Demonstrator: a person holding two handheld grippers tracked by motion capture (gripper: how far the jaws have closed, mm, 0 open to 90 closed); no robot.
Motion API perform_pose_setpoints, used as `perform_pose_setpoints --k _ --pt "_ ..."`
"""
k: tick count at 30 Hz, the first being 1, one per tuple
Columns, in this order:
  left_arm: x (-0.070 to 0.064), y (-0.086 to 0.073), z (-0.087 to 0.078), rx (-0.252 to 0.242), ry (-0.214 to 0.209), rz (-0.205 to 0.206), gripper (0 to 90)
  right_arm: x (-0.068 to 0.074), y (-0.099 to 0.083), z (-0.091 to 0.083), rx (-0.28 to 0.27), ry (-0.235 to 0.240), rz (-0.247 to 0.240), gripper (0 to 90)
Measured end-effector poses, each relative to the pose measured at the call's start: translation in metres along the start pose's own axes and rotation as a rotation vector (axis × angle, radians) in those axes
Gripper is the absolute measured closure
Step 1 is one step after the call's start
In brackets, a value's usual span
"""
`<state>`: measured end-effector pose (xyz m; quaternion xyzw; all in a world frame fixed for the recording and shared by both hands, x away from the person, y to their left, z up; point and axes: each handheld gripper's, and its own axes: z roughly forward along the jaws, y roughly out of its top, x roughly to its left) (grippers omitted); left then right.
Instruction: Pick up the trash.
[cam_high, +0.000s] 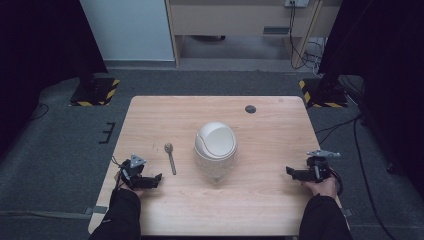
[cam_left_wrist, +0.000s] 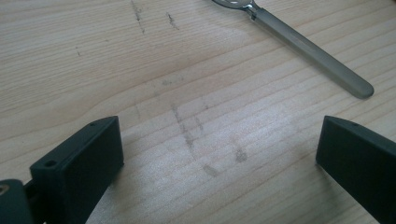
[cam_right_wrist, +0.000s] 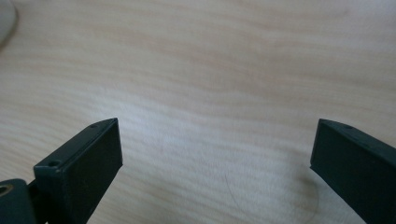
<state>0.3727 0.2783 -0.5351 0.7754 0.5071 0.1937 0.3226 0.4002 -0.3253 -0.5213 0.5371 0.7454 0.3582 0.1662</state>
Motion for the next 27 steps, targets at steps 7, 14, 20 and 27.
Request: perform_pose_setpoints --k 7,14,20,27 --pt "0.001 0.004 -0.003 0.035 0.008 -0.017 5.2 0.003 0.013 -0.019 -0.126 0.000 -0.011 2.4" --pt "-0.002 0.003 0.000 0.043 0.005 0.028 0.0 0.018 0.028 -0.037 -0.242 0.018 -0.031 2.8" --pt "-0.002 0.001 0.000 0.030 0.005 0.029 0.0 0.036 0.041 -0.046 -0.287 0.024 -0.074 3.1" --pt "-0.002 0.000 0.000 0.017 0.008 0.024 0.0 0.053 0.064 -0.063 -0.374 0.051 -0.090 3.8"
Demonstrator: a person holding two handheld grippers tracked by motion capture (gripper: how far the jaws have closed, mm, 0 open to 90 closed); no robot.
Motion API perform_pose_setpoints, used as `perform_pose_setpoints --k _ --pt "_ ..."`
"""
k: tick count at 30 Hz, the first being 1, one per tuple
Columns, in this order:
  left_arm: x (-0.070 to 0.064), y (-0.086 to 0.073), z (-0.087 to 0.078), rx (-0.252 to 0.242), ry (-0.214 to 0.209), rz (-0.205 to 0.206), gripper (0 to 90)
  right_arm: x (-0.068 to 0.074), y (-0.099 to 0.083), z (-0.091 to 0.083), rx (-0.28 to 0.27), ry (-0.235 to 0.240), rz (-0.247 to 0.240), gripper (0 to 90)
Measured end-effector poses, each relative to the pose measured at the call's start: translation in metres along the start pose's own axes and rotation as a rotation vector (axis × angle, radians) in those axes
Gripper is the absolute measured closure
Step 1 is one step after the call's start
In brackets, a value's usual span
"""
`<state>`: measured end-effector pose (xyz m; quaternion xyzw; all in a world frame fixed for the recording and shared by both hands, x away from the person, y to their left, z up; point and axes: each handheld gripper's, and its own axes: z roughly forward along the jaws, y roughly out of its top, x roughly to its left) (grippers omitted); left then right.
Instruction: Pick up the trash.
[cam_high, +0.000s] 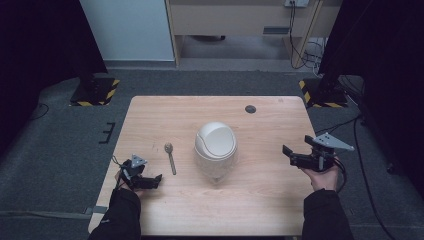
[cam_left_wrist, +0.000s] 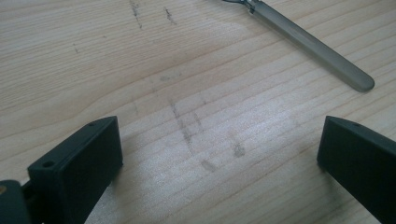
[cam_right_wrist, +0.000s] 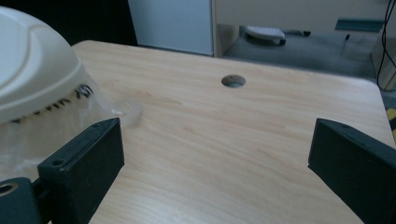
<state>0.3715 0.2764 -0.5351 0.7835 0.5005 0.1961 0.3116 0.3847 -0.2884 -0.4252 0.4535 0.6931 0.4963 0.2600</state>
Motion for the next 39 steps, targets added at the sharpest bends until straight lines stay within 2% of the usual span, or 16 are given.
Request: perform_pose_setpoints --k 4,5,7,12,21,27,28,32,36,39 --pt "0.000 0.000 0.000 -0.003 0.002 -0.002 0.0 0.006 0.011 -0.001 -0.035 0.016 0.007 4.3" --pt "0.000 0.000 0.000 -0.005 0.002 -0.002 0.0 0.011 0.019 -0.001 -0.044 0.016 -0.008 4.3" --pt "0.000 -0.001 0.000 -0.008 0.002 -0.002 0.0 0.013 0.023 0.000 -0.047 0.018 -0.018 4.2" --pt "0.000 -0.001 0.001 -0.018 0.004 -0.004 0.0 0.023 0.045 0.003 -0.093 0.040 -0.021 4.0" --pt "-0.001 -0.001 0.001 -0.018 0.005 -0.004 0.0 0.042 0.077 0.014 -0.122 0.056 -0.042 4.0" --pt "-0.001 -0.001 0.001 -0.018 0.006 -0.006 0.0 0.057 0.090 0.027 -0.133 0.084 -0.055 4.2" --pt "-0.001 -0.001 0.001 -0.019 0.006 -0.007 0.0 0.064 0.094 0.032 -0.135 0.095 -0.058 4.6" --pt "-0.001 -0.002 0.001 -0.019 0.007 -0.007 0.0 0.074 0.097 0.041 -0.136 0.123 -0.041 4.8" --pt "-0.001 -0.002 0.001 -0.019 0.007 -0.007 0.0 0.088 0.098 0.055 -0.123 0.145 -0.054 4.8" --pt "-0.001 -0.002 0.001 -0.019 0.008 -0.007 0.0 0.095 0.095 0.064 -0.113 0.164 -0.040 5.2"
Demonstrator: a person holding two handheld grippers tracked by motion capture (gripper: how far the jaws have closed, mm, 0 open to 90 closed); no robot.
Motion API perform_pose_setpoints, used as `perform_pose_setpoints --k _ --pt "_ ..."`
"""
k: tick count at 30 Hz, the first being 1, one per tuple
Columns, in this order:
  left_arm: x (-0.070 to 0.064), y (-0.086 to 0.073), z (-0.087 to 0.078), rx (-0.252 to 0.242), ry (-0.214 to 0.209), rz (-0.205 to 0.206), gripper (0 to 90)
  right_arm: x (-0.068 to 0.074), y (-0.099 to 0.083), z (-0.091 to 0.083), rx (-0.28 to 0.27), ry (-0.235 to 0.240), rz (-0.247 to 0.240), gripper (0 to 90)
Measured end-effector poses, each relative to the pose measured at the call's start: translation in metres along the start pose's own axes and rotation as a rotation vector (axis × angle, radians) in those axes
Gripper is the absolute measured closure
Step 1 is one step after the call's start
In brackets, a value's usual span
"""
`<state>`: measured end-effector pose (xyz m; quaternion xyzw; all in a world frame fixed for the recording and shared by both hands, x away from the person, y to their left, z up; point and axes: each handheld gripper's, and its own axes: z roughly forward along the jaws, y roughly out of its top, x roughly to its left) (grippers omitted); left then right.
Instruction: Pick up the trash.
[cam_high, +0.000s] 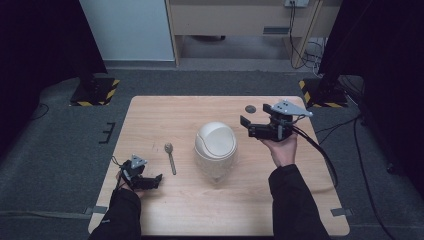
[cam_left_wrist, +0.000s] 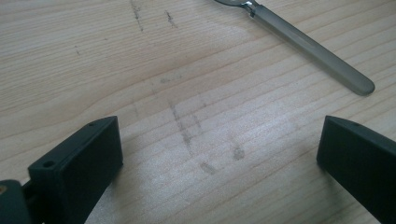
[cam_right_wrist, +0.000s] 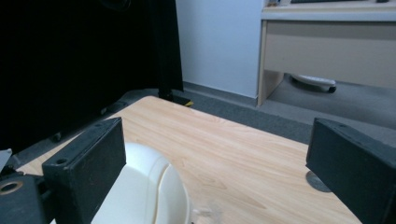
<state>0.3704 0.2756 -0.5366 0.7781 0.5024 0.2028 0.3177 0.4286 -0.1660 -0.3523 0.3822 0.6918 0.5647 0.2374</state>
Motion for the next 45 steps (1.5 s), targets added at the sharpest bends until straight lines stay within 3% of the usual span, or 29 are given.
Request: perform_pose_setpoints --k 10,14,17,22,30,35,41,45 --pt "0.000 0.000 0.000 0.000 0.002 -0.002 0.0 0.019 -0.025 0.028 0.074 0.058 -0.023 5.2" --pt "0.000 0.000 0.000 0.000 0.002 -0.002 0.0 0.025 -0.041 0.036 0.125 0.063 -0.041 5.4" --pt "0.000 0.000 0.000 0.000 0.002 -0.003 0.0 0.027 -0.058 0.043 0.162 0.083 -0.020 5.1" --pt "0.000 0.000 0.000 0.000 0.002 -0.003 0.0 0.030 -0.068 0.049 0.215 0.075 -0.051 4.7" --pt "0.000 0.000 0.000 -0.001 0.000 -0.003 0.0 0.033 -0.076 0.059 0.268 0.073 -0.038 5.4" --pt "0.000 0.000 -0.001 0.005 -0.002 -0.001 0.0 0.033 -0.074 0.055 0.246 0.075 -0.039 5.9" --pt "-0.002 0.005 -0.006 0.029 -0.009 -0.019 12.6 0.027 -0.059 0.038 0.176 0.064 -0.046 6.5" --pt "-0.008 0.011 -0.010 -0.004 -0.034 -0.021 14.7 0.019 -0.046 0.022 0.140 0.041 -0.053 6.8"
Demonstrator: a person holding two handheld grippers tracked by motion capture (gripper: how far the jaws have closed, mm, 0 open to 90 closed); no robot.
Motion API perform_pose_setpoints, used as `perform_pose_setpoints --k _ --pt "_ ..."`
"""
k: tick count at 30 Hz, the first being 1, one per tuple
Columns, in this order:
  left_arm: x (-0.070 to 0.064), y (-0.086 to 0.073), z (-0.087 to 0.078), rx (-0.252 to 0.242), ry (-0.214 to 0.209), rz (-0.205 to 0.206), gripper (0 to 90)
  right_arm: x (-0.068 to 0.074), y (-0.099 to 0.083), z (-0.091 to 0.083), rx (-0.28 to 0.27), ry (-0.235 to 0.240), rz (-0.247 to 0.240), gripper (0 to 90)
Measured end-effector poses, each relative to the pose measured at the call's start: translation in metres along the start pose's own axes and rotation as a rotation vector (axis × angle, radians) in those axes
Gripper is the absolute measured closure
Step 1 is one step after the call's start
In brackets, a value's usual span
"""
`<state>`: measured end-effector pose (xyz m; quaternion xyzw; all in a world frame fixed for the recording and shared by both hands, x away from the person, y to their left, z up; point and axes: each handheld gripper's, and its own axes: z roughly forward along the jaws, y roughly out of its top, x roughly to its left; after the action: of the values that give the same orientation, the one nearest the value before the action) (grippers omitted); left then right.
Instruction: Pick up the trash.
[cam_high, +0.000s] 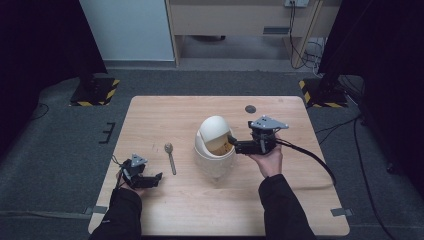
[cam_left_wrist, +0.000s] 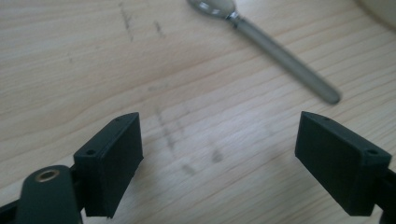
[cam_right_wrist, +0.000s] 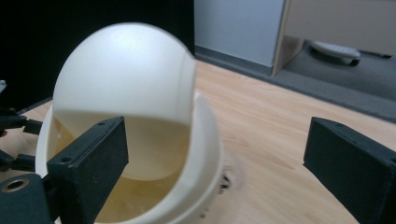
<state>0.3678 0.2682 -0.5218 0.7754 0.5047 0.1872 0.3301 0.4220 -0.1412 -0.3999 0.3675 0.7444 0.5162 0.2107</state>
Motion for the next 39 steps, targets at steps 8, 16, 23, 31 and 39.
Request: perform_pose_setpoints --k 8,16,23,31,39 --pt "-0.017 0.019 0.004 -0.058 -0.015 0.000 19.8 -0.034 -0.005 -0.040 -0.055 -0.070 0.068 7.8" --pt "-0.028 0.036 0.029 -0.036 0.022 -0.072 27.3 -0.056 -0.030 -0.070 -0.026 -0.113 0.079 9.3" --pt "-0.033 0.037 0.048 -0.018 0.075 -0.079 34.3 -0.070 -0.055 -0.082 0.022 -0.143 0.100 9.6" --pt "-0.036 0.038 0.048 -0.017 0.147 -0.084 56.9 -0.069 -0.056 -0.080 0.018 -0.142 0.107 10.6" --pt "-0.023 0.036 0.043 -0.013 0.123 -0.128 78.7 -0.071 -0.059 -0.080 0.021 -0.141 0.111 11.8"
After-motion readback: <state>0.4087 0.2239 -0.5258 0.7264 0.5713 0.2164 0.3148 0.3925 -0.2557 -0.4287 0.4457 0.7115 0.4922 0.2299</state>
